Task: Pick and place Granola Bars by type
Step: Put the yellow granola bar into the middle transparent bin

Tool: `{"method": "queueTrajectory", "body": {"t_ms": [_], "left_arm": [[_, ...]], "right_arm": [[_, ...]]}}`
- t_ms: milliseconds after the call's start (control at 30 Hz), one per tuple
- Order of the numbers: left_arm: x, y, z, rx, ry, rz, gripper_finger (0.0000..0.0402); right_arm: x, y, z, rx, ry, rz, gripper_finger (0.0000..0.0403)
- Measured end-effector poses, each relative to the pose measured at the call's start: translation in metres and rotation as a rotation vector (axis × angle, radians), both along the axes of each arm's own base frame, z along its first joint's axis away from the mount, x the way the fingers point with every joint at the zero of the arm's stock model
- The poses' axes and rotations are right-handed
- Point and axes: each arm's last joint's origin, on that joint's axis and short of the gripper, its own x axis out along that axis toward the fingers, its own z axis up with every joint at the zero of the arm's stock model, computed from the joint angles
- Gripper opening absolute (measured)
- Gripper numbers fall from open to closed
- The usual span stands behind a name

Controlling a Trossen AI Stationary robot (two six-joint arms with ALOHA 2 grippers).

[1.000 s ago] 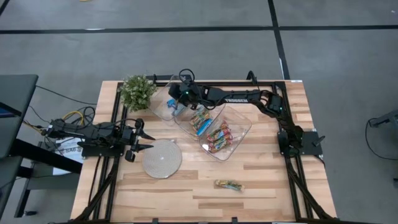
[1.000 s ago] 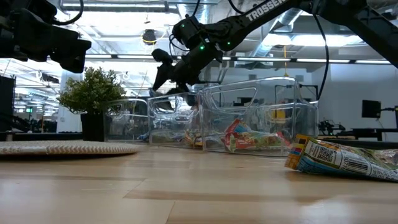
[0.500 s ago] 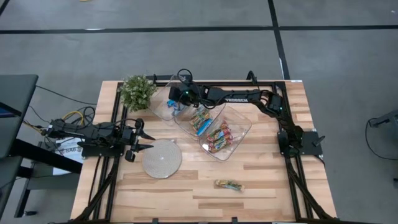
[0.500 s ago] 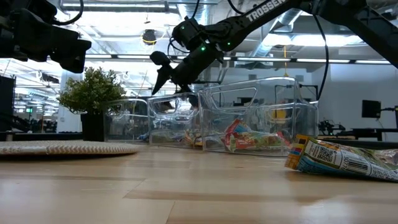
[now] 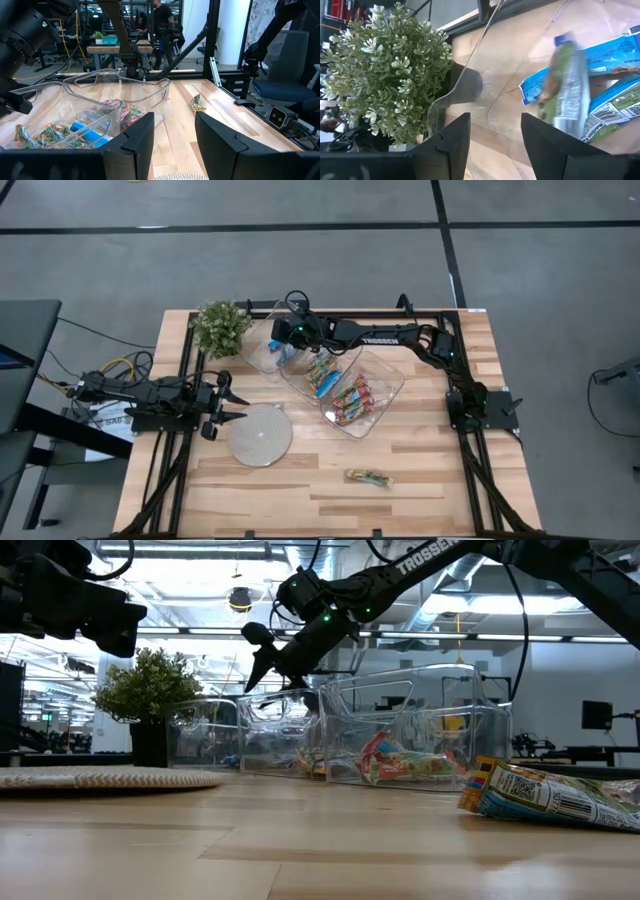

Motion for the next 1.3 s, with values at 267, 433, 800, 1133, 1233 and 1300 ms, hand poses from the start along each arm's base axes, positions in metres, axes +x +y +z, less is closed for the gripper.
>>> {"method": "queueTrajectory", "body": {"t_ms": [267,433,800,1133,1233,1300], "left_arm": [[0.000,0.000,0.000,0.000,0.000,0.001,0.0138],[0.000,0.000,0.000,0.000,0.000,0.000,0.0138],[0.000,0.000,0.000,0.000,0.000,0.000,0.0138],[0.000,0.000,0.000,0.000,0.000,0.000,0.0138],[0.000,0.000,0.000,0.000,0.000,0.000,0.0138],[0.000,0.000,0.000,0.000,0.000,0.000,0.0138]], "right_arm": [[0.001,0.000,0.002,-0.006,-0.025,0.002,0.0165],[0.006,0.001,0.012,-0.021,-0.123,0.050,0.0164],[0.006,0.039,0.053,-0.181,-0.221,0.484,0.0159],[-0.028,0.099,0.104,-0.406,-0.088,0.824,0.0153],[-0.044,0.120,0.118,-0.490,-0.031,0.947,0.0153],[-0.056,0.134,0.127,-0.538,0.009,1.033,0.0153]]}}
